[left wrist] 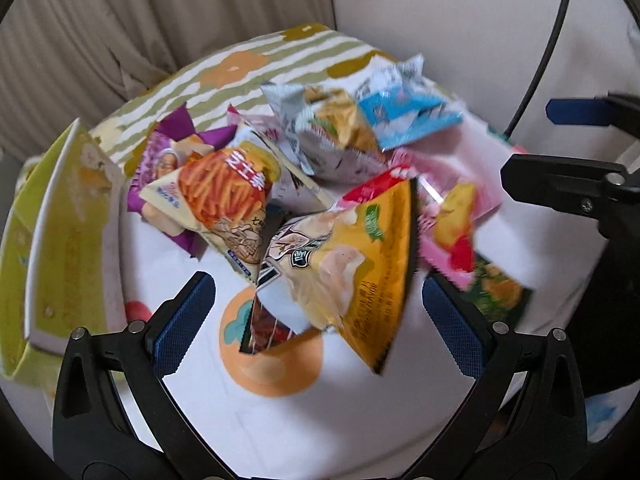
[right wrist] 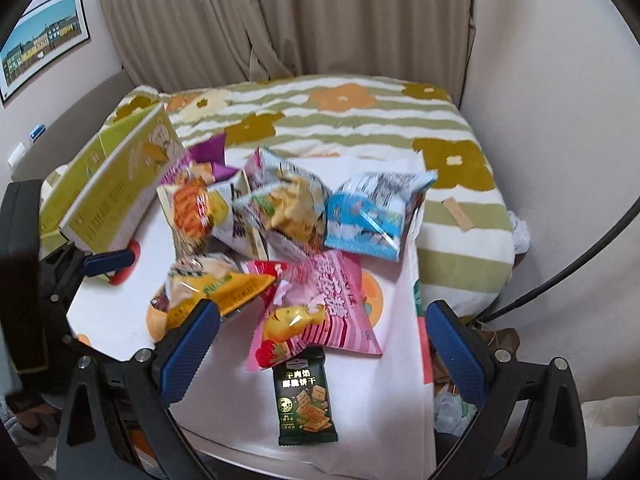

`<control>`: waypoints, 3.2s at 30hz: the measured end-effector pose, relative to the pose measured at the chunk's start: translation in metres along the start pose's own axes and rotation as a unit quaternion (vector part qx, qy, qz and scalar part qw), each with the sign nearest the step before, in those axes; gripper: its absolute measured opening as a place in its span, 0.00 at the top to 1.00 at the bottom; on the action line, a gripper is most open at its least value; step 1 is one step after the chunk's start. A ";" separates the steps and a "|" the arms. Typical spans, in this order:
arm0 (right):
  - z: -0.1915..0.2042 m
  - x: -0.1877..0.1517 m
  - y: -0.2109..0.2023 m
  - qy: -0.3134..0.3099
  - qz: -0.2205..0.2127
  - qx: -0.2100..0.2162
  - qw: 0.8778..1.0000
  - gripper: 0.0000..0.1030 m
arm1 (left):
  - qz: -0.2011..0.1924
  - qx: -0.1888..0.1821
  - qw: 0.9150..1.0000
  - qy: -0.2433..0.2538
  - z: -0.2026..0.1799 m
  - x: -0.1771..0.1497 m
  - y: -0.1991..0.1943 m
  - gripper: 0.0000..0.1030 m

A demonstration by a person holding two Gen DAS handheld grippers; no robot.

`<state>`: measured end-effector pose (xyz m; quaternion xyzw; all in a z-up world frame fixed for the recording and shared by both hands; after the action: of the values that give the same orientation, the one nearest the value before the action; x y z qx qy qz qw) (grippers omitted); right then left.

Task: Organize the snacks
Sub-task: 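Move both tools back over the remaining snack pile, then grasp the yellow barbecue chip bag with left tool while right tool grasps the pink candy bag, then carry the barbecue bag into the box with left tool while right tool drops the pink candy bag in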

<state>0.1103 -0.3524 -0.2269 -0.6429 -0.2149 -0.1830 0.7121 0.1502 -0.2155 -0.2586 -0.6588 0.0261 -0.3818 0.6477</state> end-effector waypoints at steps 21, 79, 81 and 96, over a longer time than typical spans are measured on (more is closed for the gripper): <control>0.007 -0.008 0.081 -0.066 0.066 0.028 0.995 0.01 | 0.024 0.008 0.999 0.024 -0.002 -0.004 0.038 0.36; 0.089 0.065 -0.056 -0.131 -0.055 0.043 0.989 0.30 | -0.107 0.088 0.985 -0.102 0.114 -0.001 -0.167 0.38; 0.113 0.080 -0.061 -0.140 -0.067 0.054 0.986 0.30 | -0.111 0.096 0.982 -0.116 0.144 -0.003 -0.176 0.38; 0.289 0.162 -0.005 -0.152 -0.061 0.102 0.981 0.30 | -0.062 0.104 0.978 -0.171 0.328 -0.039 -0.151 0.38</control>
<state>0.2228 -0.0627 -0.1116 -0.5728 -0.3768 -0.1034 0.7206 0.2290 0.1026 -0.1028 -0.6438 -0.1655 -0.3039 0.6825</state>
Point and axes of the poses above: each gripper's, at about its wrist camera, not at the fingertips, and y roughly the way its jaws point, z to its left, x to its top, the point moved 2 cm from there along y, roughly the way its jaws point, and after that the axes turned 4 degrees about z, right-handed, at the moved point
